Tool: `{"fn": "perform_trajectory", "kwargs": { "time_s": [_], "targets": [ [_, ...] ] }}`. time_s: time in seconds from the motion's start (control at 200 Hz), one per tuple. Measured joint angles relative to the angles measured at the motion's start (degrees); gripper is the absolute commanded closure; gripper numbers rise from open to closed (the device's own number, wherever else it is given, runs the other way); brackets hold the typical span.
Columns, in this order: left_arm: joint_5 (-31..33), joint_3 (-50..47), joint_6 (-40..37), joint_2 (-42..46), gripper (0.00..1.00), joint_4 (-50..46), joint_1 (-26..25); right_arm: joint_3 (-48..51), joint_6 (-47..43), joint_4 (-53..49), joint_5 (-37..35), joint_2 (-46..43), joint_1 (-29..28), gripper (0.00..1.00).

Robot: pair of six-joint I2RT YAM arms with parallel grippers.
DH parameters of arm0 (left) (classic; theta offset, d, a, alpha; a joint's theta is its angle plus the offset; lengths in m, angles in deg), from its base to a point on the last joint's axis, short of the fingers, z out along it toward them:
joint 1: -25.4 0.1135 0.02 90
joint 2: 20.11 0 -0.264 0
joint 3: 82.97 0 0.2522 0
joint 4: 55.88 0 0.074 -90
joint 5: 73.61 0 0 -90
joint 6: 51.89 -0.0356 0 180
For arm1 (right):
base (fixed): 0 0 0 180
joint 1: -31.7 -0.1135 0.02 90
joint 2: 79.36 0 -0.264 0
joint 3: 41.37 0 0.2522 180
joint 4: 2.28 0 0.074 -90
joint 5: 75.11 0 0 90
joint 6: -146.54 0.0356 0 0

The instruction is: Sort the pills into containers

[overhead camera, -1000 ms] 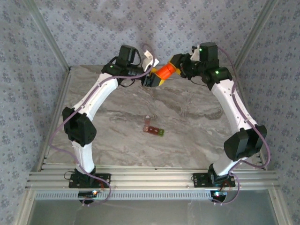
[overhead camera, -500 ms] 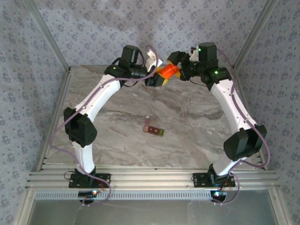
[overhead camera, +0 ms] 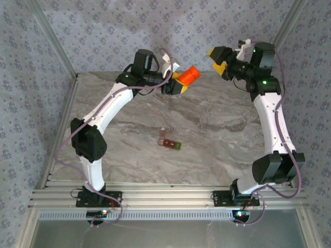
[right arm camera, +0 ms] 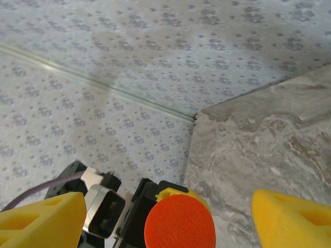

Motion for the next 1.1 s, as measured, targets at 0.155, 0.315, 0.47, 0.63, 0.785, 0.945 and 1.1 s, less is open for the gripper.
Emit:
{"fn": "perform_trajectory", "kwargs": {
  "time_s": [0.155,0.315,0.47,0.63,0.785,0.945,1.1],
  "targets": [
    [-2.6,0.4,2.3,0.0,1.00,0.3,0.3,-0.8,-8.8,0.1,6.5,1.7,-0.2,0.16],
    [-4.2,2.0,3.3,0.0,1.00,0.2,0.3,-3.3,-14.2,-1.3,9.8,4.3,-1.2,0.16],
    [-5.0,3.6,3.8,-0.2,1.00,0.2,0.3,-5.3,-16.7,-3.0,11.0,5.5,-2.9,0.18],
    [-5.2,4.3,3.8,-0.2,1.00,0.0,0.3,-5.6,-17.7,-3.5,12.1,5.8,-4.4,0.23],
    [-5.3,4.3,3.9,-0.3,1.00,-0.5,0.3,-5.6,-18.5,-3.6,12.9,6.4,-4.8,0.39],
    [-5.4,4.3,3.9,-0.6,1.00,-1.1,0.3,-5.8,-18.3,-3.7,13.3,6.7,-5.3,0.53],
    [-5.4,4.3,3.9,-0.7,1.00,-1.7,0.5,-5.9,-18.1,-3.7,13.1,7.0,-5.6,0.56]
  ]
}}
